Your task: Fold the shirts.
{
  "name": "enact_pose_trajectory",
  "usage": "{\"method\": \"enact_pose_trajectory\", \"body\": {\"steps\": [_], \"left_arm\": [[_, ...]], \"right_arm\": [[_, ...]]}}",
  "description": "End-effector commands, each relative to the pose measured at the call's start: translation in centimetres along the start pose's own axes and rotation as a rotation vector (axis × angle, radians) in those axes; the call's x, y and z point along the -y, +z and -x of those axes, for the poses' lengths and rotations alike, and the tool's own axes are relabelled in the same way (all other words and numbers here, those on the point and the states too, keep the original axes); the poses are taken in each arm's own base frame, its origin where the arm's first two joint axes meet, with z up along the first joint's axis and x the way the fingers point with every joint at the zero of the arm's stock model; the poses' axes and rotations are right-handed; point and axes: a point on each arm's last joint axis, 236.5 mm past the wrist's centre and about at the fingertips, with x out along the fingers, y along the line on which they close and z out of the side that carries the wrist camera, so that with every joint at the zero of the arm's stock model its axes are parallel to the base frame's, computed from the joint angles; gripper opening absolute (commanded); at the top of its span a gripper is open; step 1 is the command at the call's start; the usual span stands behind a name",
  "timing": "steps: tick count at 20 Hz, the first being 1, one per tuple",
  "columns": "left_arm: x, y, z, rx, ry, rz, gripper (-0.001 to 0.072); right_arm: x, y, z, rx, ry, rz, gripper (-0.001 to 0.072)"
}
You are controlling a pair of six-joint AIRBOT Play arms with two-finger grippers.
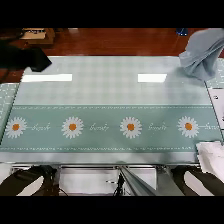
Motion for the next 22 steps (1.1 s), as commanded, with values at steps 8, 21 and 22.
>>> {"method": "enact_pose_trajectory", "body": {"steps": [8,21,22], "left_arm": [[3.6,-1.1,9.0,0.051,-0.116,-0.075,0.0534],[-1.3,-11.3,1.9,-0.359,0.030,-0.081,0.0537],[-1.6,-13.2,0.4,-0.422,0.031,-0.078,0.0537]], "right_arm": [[-14.7,-7.0,14.5,-0.360,0.416,0.090,0.0031],[-26.6,-33.0,10.9,-0.908,0.631,0.355,0.0495],[-23.8,-30.9,9.8,-0.872,0.566,0.395,0.0495]]}}
